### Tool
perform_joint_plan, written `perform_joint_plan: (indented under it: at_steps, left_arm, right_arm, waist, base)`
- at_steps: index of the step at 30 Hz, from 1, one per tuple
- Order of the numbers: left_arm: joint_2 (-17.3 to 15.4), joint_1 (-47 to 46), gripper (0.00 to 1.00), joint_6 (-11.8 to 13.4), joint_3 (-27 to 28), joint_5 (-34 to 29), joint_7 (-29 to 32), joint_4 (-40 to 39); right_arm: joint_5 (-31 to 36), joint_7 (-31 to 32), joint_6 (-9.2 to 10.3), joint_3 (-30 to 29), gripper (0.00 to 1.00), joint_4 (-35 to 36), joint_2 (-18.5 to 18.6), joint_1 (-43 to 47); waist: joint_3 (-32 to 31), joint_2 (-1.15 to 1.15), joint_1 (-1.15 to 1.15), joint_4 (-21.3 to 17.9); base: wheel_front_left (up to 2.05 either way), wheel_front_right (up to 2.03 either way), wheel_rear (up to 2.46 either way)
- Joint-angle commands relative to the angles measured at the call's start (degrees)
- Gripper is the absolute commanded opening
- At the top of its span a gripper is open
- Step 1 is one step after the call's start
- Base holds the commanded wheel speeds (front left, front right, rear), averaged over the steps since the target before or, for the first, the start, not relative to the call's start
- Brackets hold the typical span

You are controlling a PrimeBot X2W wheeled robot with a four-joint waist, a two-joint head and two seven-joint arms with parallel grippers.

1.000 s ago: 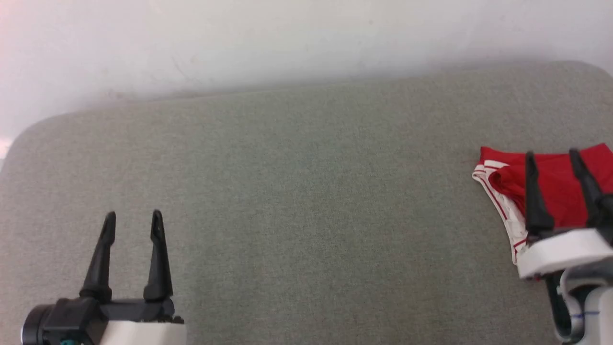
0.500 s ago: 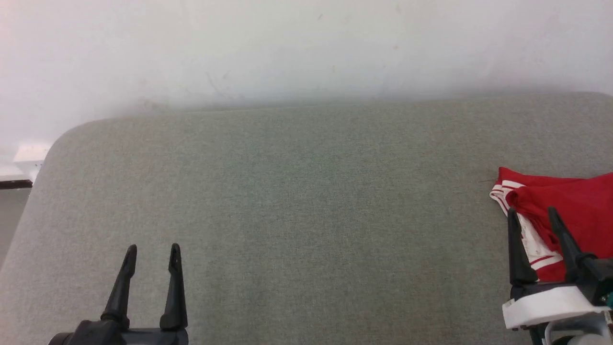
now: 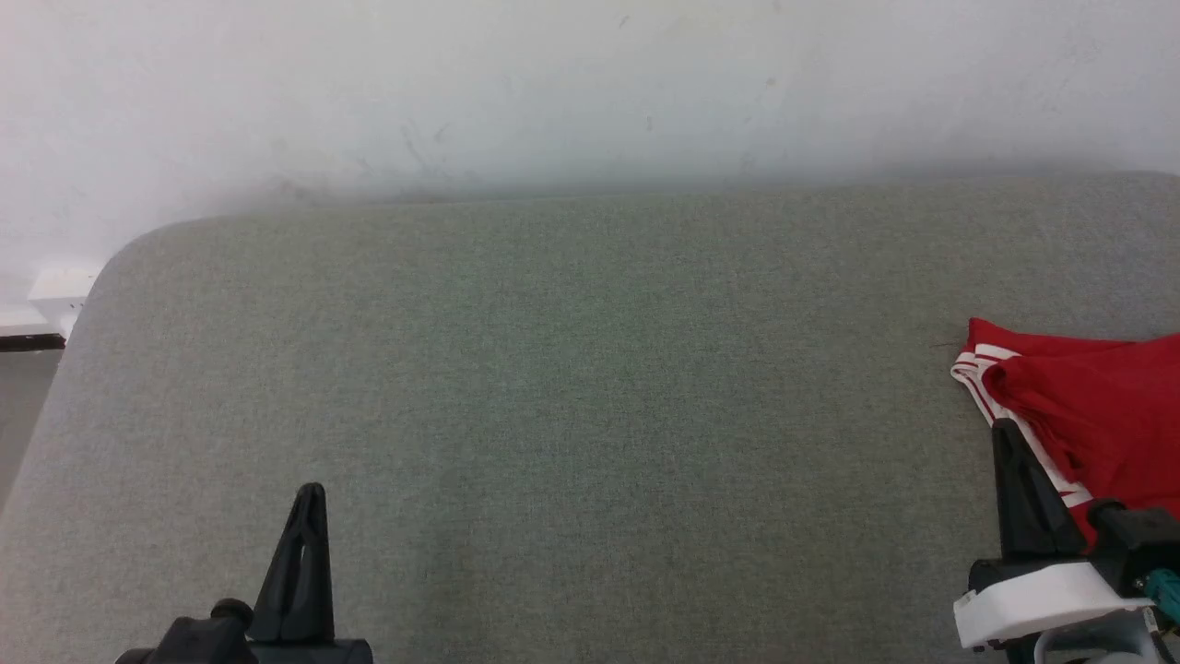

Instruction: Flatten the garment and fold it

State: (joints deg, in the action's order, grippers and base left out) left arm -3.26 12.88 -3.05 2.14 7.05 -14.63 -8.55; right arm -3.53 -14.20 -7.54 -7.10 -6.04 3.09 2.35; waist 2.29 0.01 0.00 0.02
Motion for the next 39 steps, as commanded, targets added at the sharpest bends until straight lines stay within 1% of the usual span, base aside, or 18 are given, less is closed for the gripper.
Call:
perform_joint_plan:
  at_steps: [1,39]
  left_arm:
    - [0.0,-0.1,0.00,0.0,0.0,0.0,0.1,0.0]
    - [0.1,-3.9,0.00,0.9,-0.6,-2.1,4.4,2.6]
  right_arm:
    - [0.0,0.1,0.00,0.0,0.00,0.0,0.0,0.0]
    - [1.1,4.3,0.02,2.1,0.00,1.8,-0.1,-0.7]
  waist:
    - [0.0,-0.01,0.00,0.0]
    - [-0.7,-0.01,0.00,0.0]
  base:
    - [0.00,0.00,0.00]
    - [0.00,0.00,0.00]
